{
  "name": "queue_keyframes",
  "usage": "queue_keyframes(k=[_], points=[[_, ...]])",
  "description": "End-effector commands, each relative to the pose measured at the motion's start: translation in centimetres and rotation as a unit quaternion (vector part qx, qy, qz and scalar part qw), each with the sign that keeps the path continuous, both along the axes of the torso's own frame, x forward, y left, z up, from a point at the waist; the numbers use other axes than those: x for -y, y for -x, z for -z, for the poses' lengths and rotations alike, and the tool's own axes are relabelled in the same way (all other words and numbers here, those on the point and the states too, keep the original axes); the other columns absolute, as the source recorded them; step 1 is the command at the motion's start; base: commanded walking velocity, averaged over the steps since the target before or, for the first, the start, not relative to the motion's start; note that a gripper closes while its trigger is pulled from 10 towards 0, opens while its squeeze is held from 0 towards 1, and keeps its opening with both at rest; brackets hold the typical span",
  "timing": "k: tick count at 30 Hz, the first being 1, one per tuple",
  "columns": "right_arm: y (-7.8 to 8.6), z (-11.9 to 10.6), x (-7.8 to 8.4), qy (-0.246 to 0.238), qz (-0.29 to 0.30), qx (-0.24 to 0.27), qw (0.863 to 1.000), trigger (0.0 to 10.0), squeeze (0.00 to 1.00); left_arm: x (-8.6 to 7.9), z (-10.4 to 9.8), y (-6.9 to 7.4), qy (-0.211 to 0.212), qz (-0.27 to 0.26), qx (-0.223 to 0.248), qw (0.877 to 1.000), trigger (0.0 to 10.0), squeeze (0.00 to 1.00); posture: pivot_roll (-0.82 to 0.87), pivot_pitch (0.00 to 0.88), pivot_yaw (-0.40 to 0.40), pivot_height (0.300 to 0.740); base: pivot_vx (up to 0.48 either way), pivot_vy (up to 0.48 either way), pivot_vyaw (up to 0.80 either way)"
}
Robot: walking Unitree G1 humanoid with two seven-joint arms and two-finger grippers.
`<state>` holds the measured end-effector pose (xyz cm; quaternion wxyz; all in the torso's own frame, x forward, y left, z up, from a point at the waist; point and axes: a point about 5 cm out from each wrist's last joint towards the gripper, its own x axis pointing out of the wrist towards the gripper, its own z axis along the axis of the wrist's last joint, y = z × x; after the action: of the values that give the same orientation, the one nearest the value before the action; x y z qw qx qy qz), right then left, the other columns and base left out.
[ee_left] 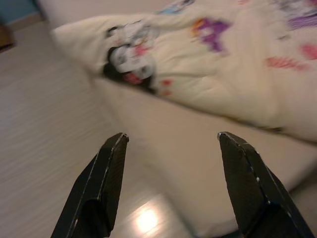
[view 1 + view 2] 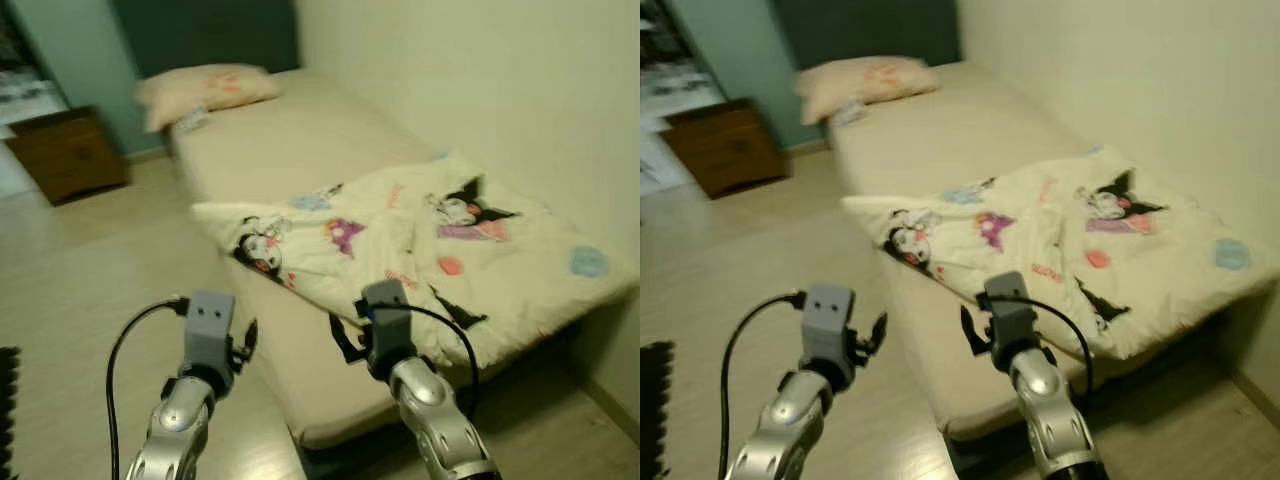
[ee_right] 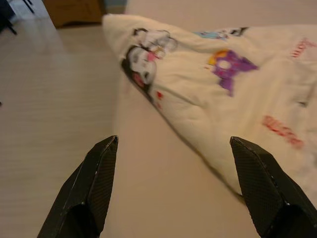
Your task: Clean up the room
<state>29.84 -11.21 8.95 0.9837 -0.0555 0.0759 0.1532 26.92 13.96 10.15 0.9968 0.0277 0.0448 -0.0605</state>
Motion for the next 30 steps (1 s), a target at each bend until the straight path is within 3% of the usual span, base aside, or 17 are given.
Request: queue_keyframes(k=[1, 13, 15, 30], points=[[0.17, 0.03, -0.45, -0.008, -0.006, -0.001, 1.000, 10.0, 0.00, -0.33, 0.26, 0.08, -0.006, -0.004, -0.006, 1.000, 10.0, 0.00, -0.07, 0.131, 0.012, 0.740, 0.000, -0.356, 0.80], [0.09, -0.17, -0.50, -0.016, -0.004, 0.004, 1.000, 10.0, 0.00, -0.52, 0.20, -0.01, -0.006, -0.008, -0.005, 1.000, 10.0, 0.00, -0.07, 0.138, 0.010, 0.740, 0.000, -0.357, 0.80], [-0.01, -0.16, -0.32, -0.037, 0.012, -0.002, 0.999, 10.0, 0.00, -0.58, 0.18, -0.05, -0.006, -0.009, -0.005, 1.000, 10.0, 0.00, -0.07, 0.137, 0.010, 0.740, 0.000, -0.356, 0.00], [-0.21, -0.33, -0.19, -0.038, 0.016, 0.001, 0.999, 10.0, 0.00, -1.21, -0.09, -0.54, -0.001, -0.026, 0.001, 1.000, 10.0, 0.00, -0.07, 0.134, 0.017, 0.740, 0.000, -0.058, 0.00]])
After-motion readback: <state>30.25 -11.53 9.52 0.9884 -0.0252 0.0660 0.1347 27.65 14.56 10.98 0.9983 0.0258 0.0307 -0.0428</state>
